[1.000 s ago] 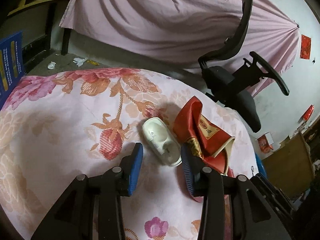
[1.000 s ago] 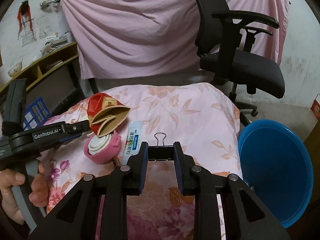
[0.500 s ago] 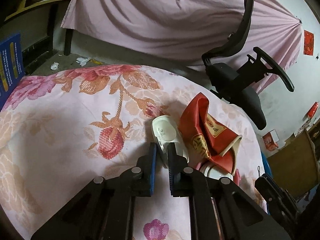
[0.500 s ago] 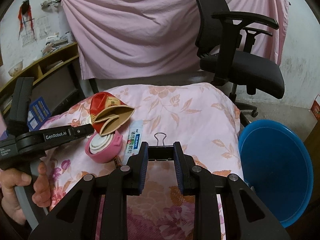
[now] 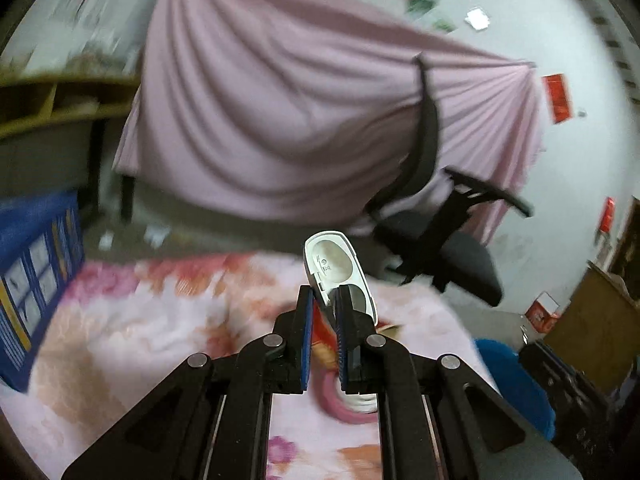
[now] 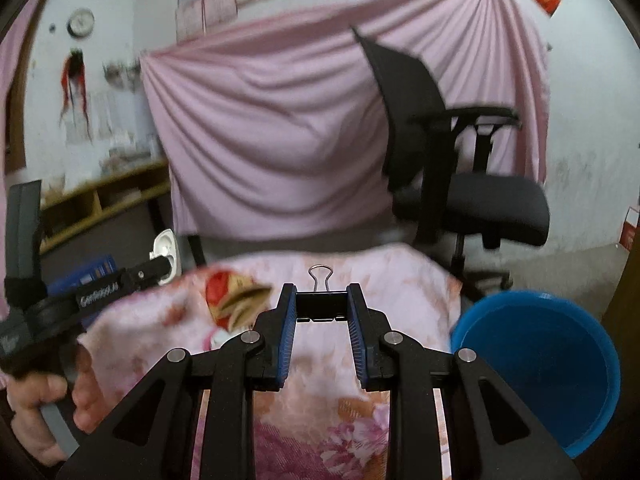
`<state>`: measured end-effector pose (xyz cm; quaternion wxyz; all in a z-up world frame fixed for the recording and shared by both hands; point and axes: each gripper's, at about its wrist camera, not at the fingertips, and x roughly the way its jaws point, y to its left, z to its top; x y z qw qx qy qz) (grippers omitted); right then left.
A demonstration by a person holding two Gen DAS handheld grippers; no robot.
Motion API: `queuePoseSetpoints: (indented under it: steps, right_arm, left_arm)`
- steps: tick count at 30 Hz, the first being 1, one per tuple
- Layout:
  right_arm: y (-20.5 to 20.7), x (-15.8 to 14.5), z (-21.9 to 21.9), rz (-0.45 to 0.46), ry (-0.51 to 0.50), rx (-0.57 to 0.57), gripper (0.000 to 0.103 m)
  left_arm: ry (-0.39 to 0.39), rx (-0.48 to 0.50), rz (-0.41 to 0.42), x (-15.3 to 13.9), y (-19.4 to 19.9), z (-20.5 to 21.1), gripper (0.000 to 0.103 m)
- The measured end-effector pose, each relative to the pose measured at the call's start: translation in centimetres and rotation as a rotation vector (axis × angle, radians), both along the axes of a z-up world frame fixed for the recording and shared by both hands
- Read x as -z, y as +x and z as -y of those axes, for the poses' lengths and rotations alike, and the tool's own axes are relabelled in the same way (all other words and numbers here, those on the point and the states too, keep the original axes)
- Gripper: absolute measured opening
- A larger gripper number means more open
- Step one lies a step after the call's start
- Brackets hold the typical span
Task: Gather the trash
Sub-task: 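Carry the white holder and binder clip over the blue basin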
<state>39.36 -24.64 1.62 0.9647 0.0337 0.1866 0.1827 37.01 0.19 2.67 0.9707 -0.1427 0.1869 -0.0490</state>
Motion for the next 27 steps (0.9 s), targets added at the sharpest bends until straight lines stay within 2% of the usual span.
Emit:
queuePoseSetpoints:
  steps: [4,9,13,16,18,21,27]
  right_arm:
    - [-1.9,-1.8,1.5,0.148,0.044,0.032,0.023]
    - [-3.8,-3.7,4.2,0.283,0.07,0.104,0.023]
    - [-4.4,-4.5,6.8,0.337,0.07,0.176,0.023]
    - [-4.5,-4.7,8.8,0.343,0.07,0.227,0.023]
    - [-4.3,-4.7,10.3,0.33,0.085,0.263,0.023]
    - [-3.8,-4.4,12.4,0.295,0.097,0.317,0.023]
    - [-2.2,-2.7,15.7,0.161,0.123,0.386,0.023]
  left_arm:
    - [0.058,0.064,0.131,-1.6,-2.7,2.8,0.008]
    - [0.078,0.112,0.229,-3.4,-4.1,5.7,0.008]
    - [0.107,0.171,0.288,-4.9,-4.3,8.4,0.008]
    - [0.135,0.223,0.314,-5.6,-4.0,11.0,0.008]
    - [0.16,0.266,0.31,-5.7,-3.5,12.9,0.008]
    - [0.187,0.339,0.258,-5.4,-2.1,16.1,0.008]
    - [0.193,0.454,0.086,-4.1,1.6,21.4,0.008]
